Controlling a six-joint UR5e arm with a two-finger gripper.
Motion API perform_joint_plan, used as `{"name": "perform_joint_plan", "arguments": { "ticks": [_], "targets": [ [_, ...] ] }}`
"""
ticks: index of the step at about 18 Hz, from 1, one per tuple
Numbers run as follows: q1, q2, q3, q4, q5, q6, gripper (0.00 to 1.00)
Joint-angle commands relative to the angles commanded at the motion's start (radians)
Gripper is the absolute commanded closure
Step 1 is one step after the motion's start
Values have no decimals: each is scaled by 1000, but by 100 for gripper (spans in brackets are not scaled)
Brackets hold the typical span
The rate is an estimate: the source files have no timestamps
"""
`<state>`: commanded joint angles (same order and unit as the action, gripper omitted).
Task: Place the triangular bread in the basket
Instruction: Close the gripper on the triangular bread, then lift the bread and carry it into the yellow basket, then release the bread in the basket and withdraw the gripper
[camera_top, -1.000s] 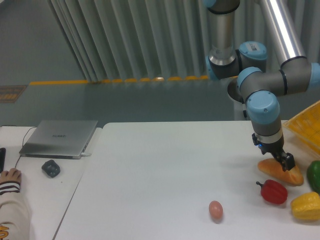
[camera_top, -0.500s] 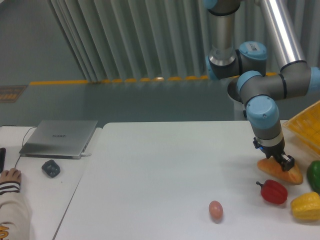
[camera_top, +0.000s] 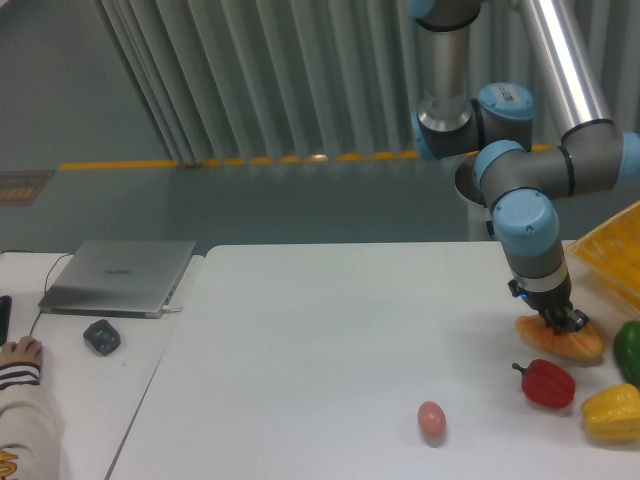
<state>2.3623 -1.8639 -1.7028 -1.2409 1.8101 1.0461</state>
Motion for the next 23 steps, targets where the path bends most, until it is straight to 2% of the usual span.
{"name": "perform_joint_plan", "arguments": {
  "ticks": [4, 7, 10, 16, 21, 23],
  "targets": [
    [5, 75, 5, -44, -9, 2, 100],
    [20, 118, 38, -89, -12, 3, 100],
    [99, 132, 74, -115, -14, 111, 100],
    [296, 152, 75, -115, -34, 398, 100],
    [422, 149, 72, -106, -75, 566, 100],
    [451, 149, 74, -106, -95, 615, 100]
  ]
}}
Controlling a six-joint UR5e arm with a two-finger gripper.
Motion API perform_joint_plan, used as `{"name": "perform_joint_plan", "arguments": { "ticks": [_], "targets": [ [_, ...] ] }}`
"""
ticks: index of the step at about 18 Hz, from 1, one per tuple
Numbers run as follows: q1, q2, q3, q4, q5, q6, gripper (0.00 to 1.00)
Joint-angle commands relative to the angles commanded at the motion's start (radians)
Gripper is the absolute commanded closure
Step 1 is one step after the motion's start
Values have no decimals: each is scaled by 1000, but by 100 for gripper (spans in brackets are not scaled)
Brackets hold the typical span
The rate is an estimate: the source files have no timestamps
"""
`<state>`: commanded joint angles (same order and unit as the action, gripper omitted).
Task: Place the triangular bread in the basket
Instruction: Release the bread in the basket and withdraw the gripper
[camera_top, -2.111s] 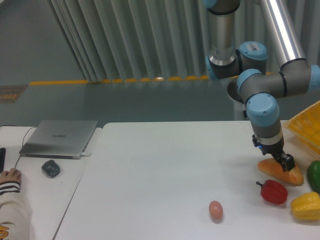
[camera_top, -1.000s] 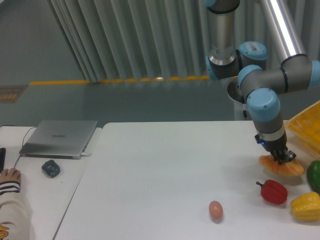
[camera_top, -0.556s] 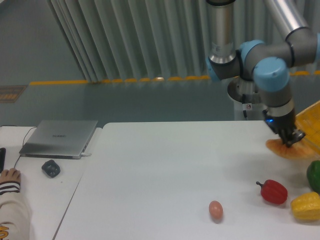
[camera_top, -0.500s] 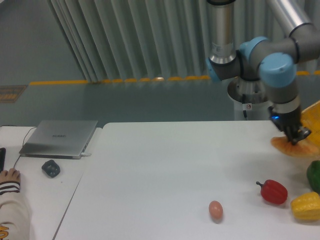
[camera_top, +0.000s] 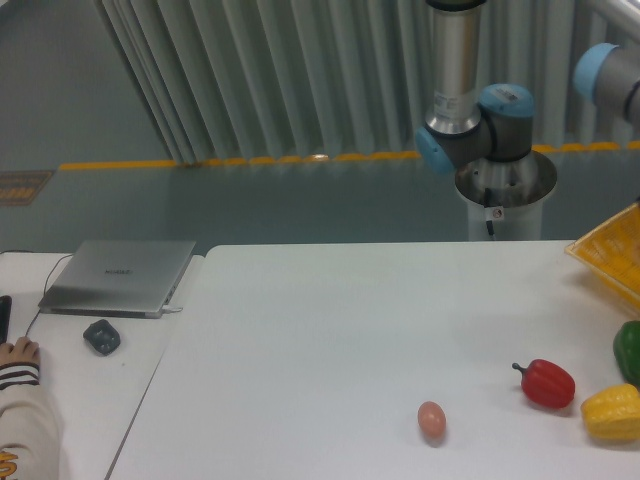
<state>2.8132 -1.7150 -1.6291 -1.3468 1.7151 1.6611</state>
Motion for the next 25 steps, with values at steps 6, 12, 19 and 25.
{"name": "perform_joint_plan", "arguments": {
  "ticks": [6, 12, 19, 25],
  "targets": [
    [9, -6, -2, 5, -52, 16, 46],
    [9, -8, 2, 5, -92, 17, 0],
    [-1, -14, 46, -8, -193, 134, 0],
    [-43, -49, 51, 5, -189, 240, 0]
  ]
}}
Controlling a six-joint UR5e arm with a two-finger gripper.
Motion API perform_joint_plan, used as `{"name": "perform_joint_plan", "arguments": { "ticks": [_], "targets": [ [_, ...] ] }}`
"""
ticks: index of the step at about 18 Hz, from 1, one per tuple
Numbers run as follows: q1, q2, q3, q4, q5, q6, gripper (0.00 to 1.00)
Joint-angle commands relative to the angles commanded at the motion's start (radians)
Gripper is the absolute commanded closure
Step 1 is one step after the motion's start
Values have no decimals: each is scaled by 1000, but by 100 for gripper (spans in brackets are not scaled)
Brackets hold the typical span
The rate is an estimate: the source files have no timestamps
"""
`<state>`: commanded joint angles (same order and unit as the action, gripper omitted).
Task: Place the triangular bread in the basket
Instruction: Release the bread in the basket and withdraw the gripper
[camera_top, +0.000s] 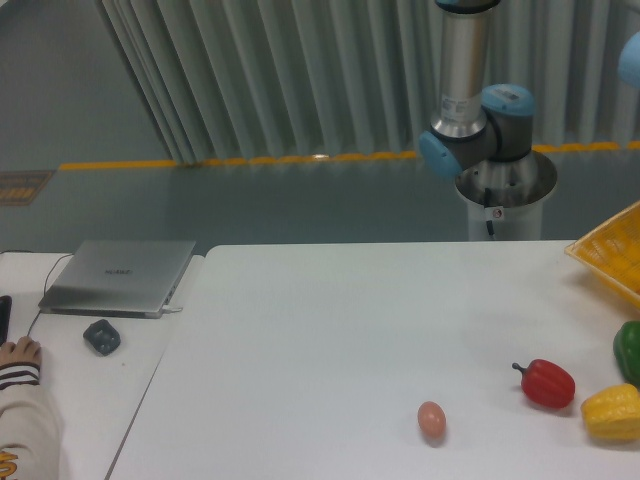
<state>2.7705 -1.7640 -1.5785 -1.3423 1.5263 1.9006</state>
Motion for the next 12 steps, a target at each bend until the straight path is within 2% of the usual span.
{"name": "perform_joint_plan", "arguments": {
  "ticks": [3, 12],
  "targets": [
    [-38, -26, 14, 2, 2, -8, 0],
    [-42, -31, 14, 12, 2, -3, 0]
  ]
}}
